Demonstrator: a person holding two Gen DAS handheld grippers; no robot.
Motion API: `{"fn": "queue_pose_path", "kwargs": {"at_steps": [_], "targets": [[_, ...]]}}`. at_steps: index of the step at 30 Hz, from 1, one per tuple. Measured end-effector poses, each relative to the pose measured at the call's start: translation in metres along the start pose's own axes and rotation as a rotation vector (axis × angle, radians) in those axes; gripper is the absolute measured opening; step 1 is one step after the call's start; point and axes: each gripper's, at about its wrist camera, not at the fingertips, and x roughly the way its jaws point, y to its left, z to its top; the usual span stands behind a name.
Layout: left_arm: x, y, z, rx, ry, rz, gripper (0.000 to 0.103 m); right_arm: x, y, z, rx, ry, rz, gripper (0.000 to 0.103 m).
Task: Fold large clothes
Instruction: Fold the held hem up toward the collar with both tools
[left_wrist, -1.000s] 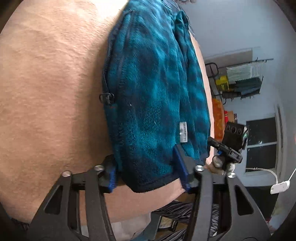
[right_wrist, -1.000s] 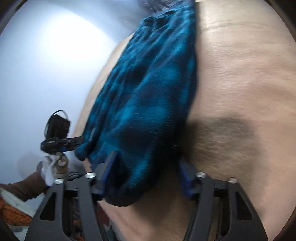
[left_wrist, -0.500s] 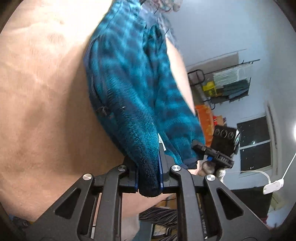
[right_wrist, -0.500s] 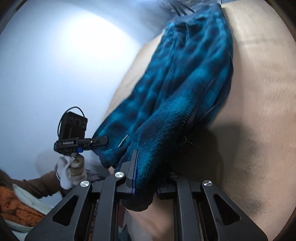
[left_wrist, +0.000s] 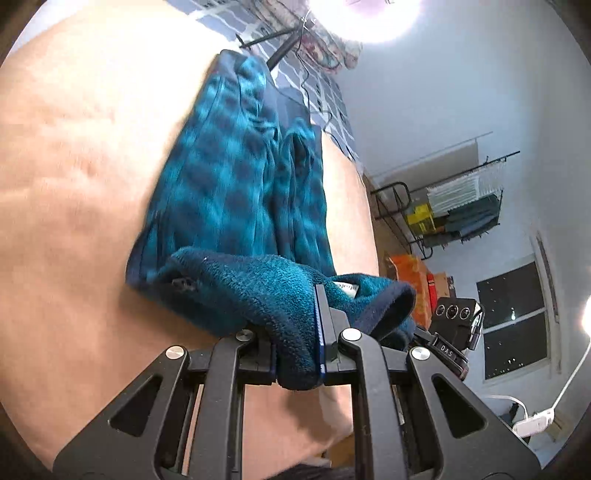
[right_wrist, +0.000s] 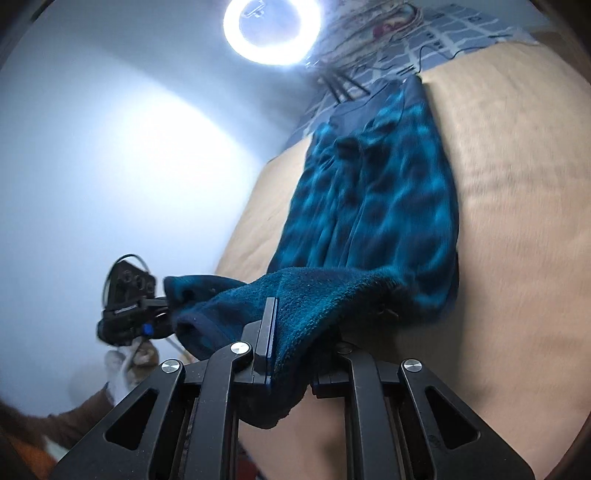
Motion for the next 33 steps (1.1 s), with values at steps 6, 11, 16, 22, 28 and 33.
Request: {"fn": "queue_pose_path", "kwargs": {"at_steps": [6,11,16,22,28,33], "targets": [[0.029,0.01,0.038,-0.025,-0.022,0.052,0.013,0.034,-0.016,0.042,0.04,0.008,-0.099,0.011],[0.053,0.02,0.057,-0.019,-0.014,0.092,0.013,0.058,-0.031,0.058,0.054,0.034,-0.151,0.011],[0.072,0.03,0.066,-0.017,0.002,0.108,0.013,0.075,-0.049,0.065,0.089,0.053,-0.157,0.011],[0.086,0.042,0.068,-0.021,0.015,0.119,0.013,0.079,-0.061,0.065,0.122,0.069,-0.135,0.011],[0.089,0.042,0.071,-0.015,0.034,0.122,0.014,0.078,-0.063,0.066,0.128,0.07,-0.119,0.012],[0.087,0.04,0.075,-0.027,0.063,0.11,0.016,0.073,-0.064,0.067,0.154,0.08,-0.08,0.015]]}}
